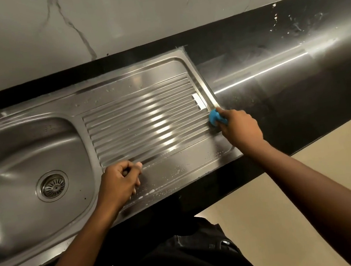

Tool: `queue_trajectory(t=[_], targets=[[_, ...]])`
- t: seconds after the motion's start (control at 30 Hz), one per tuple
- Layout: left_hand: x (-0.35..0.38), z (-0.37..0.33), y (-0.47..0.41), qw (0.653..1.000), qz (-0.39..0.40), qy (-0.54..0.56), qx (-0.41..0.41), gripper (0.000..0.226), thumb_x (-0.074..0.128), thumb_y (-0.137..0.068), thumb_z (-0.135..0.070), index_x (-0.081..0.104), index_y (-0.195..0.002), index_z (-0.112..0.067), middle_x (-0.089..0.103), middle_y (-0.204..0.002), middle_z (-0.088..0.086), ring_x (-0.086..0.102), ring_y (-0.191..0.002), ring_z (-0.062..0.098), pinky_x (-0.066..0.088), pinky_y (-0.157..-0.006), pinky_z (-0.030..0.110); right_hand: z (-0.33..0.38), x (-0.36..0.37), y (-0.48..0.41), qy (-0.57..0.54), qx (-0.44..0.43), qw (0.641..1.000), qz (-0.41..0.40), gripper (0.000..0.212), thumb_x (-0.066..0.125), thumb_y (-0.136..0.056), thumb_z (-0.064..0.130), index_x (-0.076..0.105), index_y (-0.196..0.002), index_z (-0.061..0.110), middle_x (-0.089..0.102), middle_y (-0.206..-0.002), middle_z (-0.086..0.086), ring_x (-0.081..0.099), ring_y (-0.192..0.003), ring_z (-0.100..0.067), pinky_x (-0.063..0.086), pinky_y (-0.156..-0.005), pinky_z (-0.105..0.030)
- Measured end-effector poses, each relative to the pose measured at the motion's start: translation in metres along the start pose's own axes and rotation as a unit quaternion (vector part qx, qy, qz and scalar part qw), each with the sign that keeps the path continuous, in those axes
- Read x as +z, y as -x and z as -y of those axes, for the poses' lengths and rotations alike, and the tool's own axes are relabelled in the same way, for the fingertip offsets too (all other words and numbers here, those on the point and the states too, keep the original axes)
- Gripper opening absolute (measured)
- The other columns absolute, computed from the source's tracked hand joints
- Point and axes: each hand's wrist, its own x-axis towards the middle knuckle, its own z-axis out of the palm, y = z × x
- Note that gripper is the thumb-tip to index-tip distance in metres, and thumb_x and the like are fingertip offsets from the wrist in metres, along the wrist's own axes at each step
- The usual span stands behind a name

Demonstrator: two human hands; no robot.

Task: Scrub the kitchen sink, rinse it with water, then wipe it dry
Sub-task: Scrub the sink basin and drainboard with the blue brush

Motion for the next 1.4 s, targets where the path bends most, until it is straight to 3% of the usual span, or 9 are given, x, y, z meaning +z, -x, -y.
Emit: queue_trajectory(t=[0.23, 0.4, 0.5, 0.63, 0.8, 1.03, 1.13, 1.27, 1.4], targets=[[0.006, -0.008, -0.002, 1.000, 0.007, -0.011, 0.005, 0.029, 0.065, -0.102, -0.029, 0.073, -0.081, -0.011, 0.067, -0.061, 0.006, 0.056, -0.047, 0.015, 0.045, -0.048, 0.029, 0.013, -0.003, -0.029, -0.072, 0.025, 0.997, -0.012, 0.052, 0.065, -0.102, 0.028, 0.052, -0.152, 0.026, 0.069, -0.131, -0.013, 0.070, -0.111, -0.032, 0.057, -0.095, -0.048], [0.005, -0.003, -0.007, 1.000, 0.001, 0.004, 0.000, 0.030, 0.065, -0.102, -0.030, 0.073, -0.081, -0.009, 0.068, -0.061, 0.008, 0.056, -0.048, 0.017, 0.046, -0.050, 0.031, -0.024, 0.003, 0.043, -0.064, 0.047, 0.997, 0.024, 0.056, 0.066, -0.102, 0.030, 0.048, -0.154, 0.030, 0.069, -0.129, -0.010, 0.071, -0.097, -0.020, 0.059, -0.082, -0.032], [0.006, 0.002, -0.007, 1.000, 0.002, 0.006, -0.008, 0.032, 0.065, -0.102, -0.030, 0.072, -0.079, -0.009, 0.067, -0.061, 0.008, 0.057, -0.048, 0.018, 0.046, -0.051, 0.033, -0.035, 0.011, 0.062, -0.077, 0.064, 0.995, 0.016, 0.058, 0.066, -0.101, 0.037, 0.045, -0.155, 0.035, 0.072, -0.124, -0.008, 0.070, -0.090, -0.016, 0.063, -0.081, -0.035], [0.007, 0.004, -0.007, 1.000, -0.002, 0.004, -0.015, 0.032, 0.065, -0.102, -0.031, 0.072, -0.078, -0.010, 0.067, -0.061, 0.008, 0.057, -0.048, 0.019, 0.047, -0.051, 0.033, -0.021, 0.011, 0.027, -0.084, 0.018, 0.996, -0.012, 0.056, 0.066, -0.102, 0.032, 0.047, -0.155, 0.030, 0.071, -0.126, -0.010, 0.071, -0.093, -0.019, 0.061, -0.083, -0.034], [0.003, 0.000, -0.005, 1.000, -0.008, 0.002, -0.011, 0.033, 0.065, -0.102, -0.031, 0.072, -0.079, -0.009, 0.068, -0.061, 0.008, 0.058, -0.048, 0.019, 0.047, -0.051, 0.030, 0.015, 0.005, -0.042, -0.100, 0.017, 0.994, -0.028, 0.052, 0.066, -0.102, 0.030, 0.053, -0.151, 0.027, 0.071, -0.125, -0.013, 0.071, -0.106, -0.031, 0.060, -0.091, -0.052], [-0.011, 0.005, -0.006, 1.000, -0.024, 0.013, -0.015, 0.030, 0.066, -0.102, -0.031, 0.074, -0.080, -0.012, 0.068, -0.062, 0.009, 0.057, -0.049, 0.020, 0.046, -0.051, 0.030, 0.002, 0.022, -0.011, -0.238, 0.066, 0.969, -0.001, 0.054, 0.073, -0.097, 0.035, 0.059, -0.146, 0.018, 0.071, -0.130, -0.009, 0.071, -0.113, -0.021, 0.058, -0.101, -0.045], [-0.019, 0.010, -0.003, 0.999, -0.028, 0.015, -0.021, 0.029, 0.066, -0.101, -0.032, 0.074, -0.081, -0.013, 0.068, -0.062, 0.008, 0.057, -0.049, 0.019, 0.045, -0.049, 0.029, -0.005, 0.030, 0.005, -0.242, 0.082, 0.967, -0.004, 0.054, 0.071, -0.098, 0.036, 0.058, -0.147, 0.020, 0.071, -0.131, -0.007, 0.071, -0.112, -0.018, 0.059, -0.100, -0.043], [-0.033, 0.014, 0.001, 0.999, -0.041, 0.024, -0.024, 0.029, 0.066, -0.101, -0.030, 0.074, -0.080, -0.013, 0.068, -0.062, 0.010, 0.056, -0.048, 0.018, 0.044, -0.046, 0.028, 0.046, 0.043, 0.017, -0.251, 0.070, 0.965, 0.004, 0.046, 0.067, -0.100, 0.034, 0.059, -0.144, 0.025, 0.072, -0.122, 0.003, 0.070, -0.086, -0.006, 0.061, -0.073, -0.025], [-0.049, 0.020, 0.004, 0.997, -0.055, 0.040, -0.032, 0.028, 0.066, -0.101, -0.028, 0.073, -0.081, -0.009, 0.066, -0.061, 0.009, 0.055, -0.049, 0.020, 0.043, -0.046, 0.027, 0.134, 0.077, 0.055, -0.256, -0.009, 0.966, 0.032, 0.044, 0.066, -0.099, 0.042, 0.063, -0.142, 0.033, 0.075, -0.123, 0.002, 0.072, -0.103, -0.019, 0.059, -0.088, -0.037]])
